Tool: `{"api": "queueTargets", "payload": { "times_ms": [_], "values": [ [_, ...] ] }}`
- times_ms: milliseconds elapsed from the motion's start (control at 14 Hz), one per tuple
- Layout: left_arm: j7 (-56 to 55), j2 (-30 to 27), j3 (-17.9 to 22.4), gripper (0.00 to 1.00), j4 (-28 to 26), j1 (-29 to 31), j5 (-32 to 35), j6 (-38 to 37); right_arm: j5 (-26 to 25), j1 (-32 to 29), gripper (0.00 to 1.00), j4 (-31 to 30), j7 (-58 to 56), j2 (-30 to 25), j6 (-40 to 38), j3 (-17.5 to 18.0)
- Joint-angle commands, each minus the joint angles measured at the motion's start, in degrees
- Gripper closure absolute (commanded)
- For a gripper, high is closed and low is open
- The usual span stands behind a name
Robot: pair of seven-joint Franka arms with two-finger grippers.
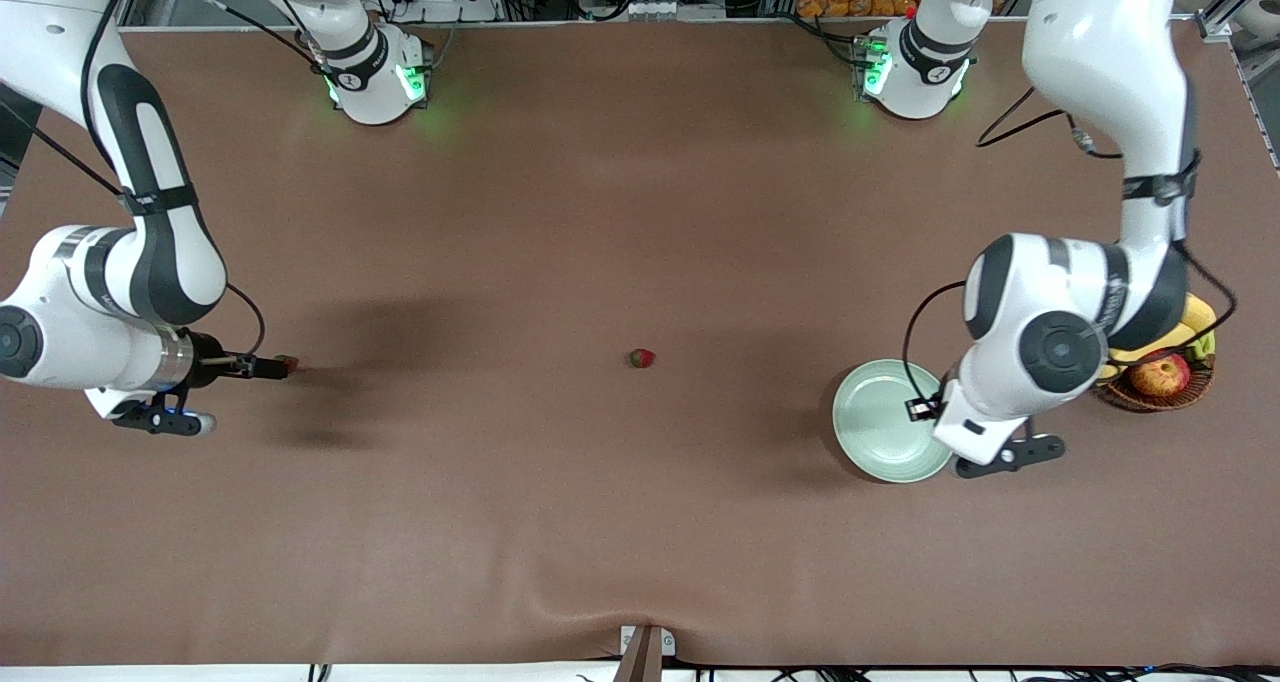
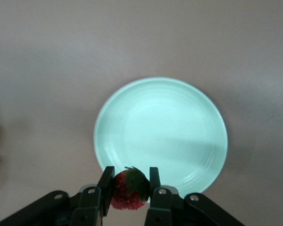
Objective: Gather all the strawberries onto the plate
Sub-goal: 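Grasp the last strawberry with the right gripper while the left gripper returns mid-table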
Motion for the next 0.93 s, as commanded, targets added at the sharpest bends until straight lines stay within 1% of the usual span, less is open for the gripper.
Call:
{"api": "queueTargets", "payload": {
  "times_ms": [0, 71, 214, 428, 570, 641, 713, 784, 855],
  "values": [
    [2.04, -0.72, -1.53, 1.0, -6.66, -0.3, 1.16, 7.99, -1.26, -1.54, 0.0, -9.29, -2.57, -2.02, 9.87, 1.0],
    [3.09, -0.03, -2.06, 1.0, -7.11, -0.13, 1.16, 9.76, -1.26, -1.71, 0.0, -9.74, -2.57, -1.49, 11.29, 0.83],
    [5.64, 1.73, -2.33, 1.0, -7.03, -0.12, 1.08, 11.53, -1.35, -1.8, 0.0, -9.66, -2.57, -0.44, 11.66, 0.74],
    [7.05, 3.76, -2.33, 1.0, -6.5, 0.05, 0.73, 14.69, -1.35, -1.97, 0.17, -9.66, -2.83, 1.32, 14.11, 0.65],
    [7.23, 4.81, -2.33, 1.0, -6.41, 0.4, 0.64, 17.5, -1.44, -2.06, 0.24, -9.48, -2.84, 2.46, 15.43, 0.56],
    [7.41, 5.86, -2.33, 1.0, -6.33, 0.58, 0.64, 19.08, -1.96, -2.15, 0.24, -9.4, -3.1, 3.08, 16.57, 0.56],
    [7.49, 6.39, -2.24, 1.0, -6.33, 1.01, 0.64, 20.66, -3.18, -2.5, 0.27, -9.39, -3.71, 3.6, 17.54, 0.21],
    [7.58, 6.92, -2.33, 1.0, -6.33, 1.19, 0.64, 21.29, -3.72, -2.76, 0.33, -9.31, -4.24, 3.78, 17.81, 0.04],
    [7.58, 6.93, -2.24, 0.96, -6.33, 1.19, 0.64, 21.29, -3.72, -2.94, 0.57, -9.31, -5.29, 3.78, 17.64, -0.05]
  ]
}}
